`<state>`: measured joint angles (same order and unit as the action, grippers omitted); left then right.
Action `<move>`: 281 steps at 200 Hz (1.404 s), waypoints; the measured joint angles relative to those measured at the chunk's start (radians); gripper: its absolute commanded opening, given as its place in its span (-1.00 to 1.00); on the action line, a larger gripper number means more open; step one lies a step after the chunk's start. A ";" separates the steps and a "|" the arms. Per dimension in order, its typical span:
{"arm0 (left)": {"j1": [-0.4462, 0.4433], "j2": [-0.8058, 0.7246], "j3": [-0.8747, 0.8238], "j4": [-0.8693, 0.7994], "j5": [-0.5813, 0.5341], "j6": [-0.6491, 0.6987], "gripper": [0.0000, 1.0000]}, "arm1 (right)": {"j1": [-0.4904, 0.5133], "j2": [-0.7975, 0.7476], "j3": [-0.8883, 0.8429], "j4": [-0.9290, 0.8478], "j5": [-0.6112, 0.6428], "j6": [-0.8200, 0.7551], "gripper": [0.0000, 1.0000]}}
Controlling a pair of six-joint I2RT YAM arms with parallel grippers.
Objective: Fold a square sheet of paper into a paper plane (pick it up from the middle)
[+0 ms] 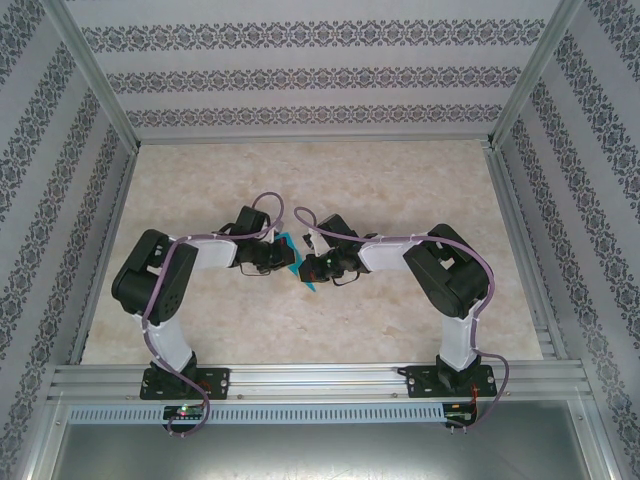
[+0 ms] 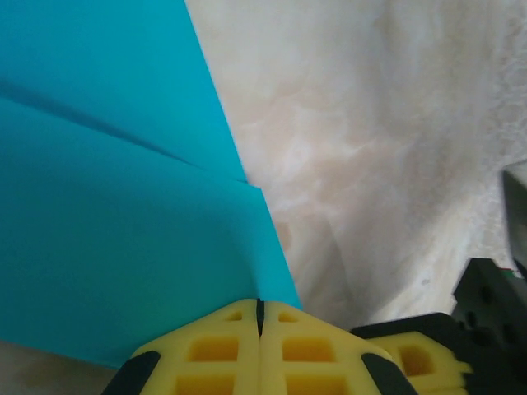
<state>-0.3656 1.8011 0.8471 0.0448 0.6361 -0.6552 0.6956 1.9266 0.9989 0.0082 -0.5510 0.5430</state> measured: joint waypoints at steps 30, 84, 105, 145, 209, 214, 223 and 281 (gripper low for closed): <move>0.000 0.005 0.002 0.000 -0.011 0.006 -0.99 | 0.000 0.000 -0.001 0.000 0.000 0.000 -1.00; 0.056 0.016 0.016 -0.011 -0.001 0.066 -0.99 | 0.000 -0.007 -0.029 0.032 0.002 0.000 -1.00; 0.127 0.036 0.025 0.004 0.043 0.059 -1.00 | 0.000 -0.009 -0.039 0.047 0.002 0.000 -1.00; 0.241 0.085 0.057 0.034 0.103 0.026 -1.00 | 0.000 -0.013 -0.048 0.065 0.002 0.000 -1.00; 0.309 0.043 0.102 0.000 -0.040 0.057 -0.99 | -0.005 -0.031 -0.055 0.032 -0.002 0.004 -1.00; 0.312 0.026 0.102 -0.003 -0.046 0.057 -0.99 | -0.005 -0.032 -0.054 0.028 -0.005 0.004 -1.00; 0.313 -0.006 0.101 -0.004 -0.050 0.057 -0.99 | -0.006 -0.032 -0.053 0.022 -0.010 0.007 -1.00; 0.185 -0.196 0.023 0.021 -0.036 0.050 -1.00 | -0.006 -0.032 -0.043 -0.006 -0.015 0.011 -1.00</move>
<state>-0.1806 1.6051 0.8696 0.0658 0.5999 -0.6056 0.6891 1.8946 0.9558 0.0025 -0.5659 0.5541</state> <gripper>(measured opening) 0.064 0.040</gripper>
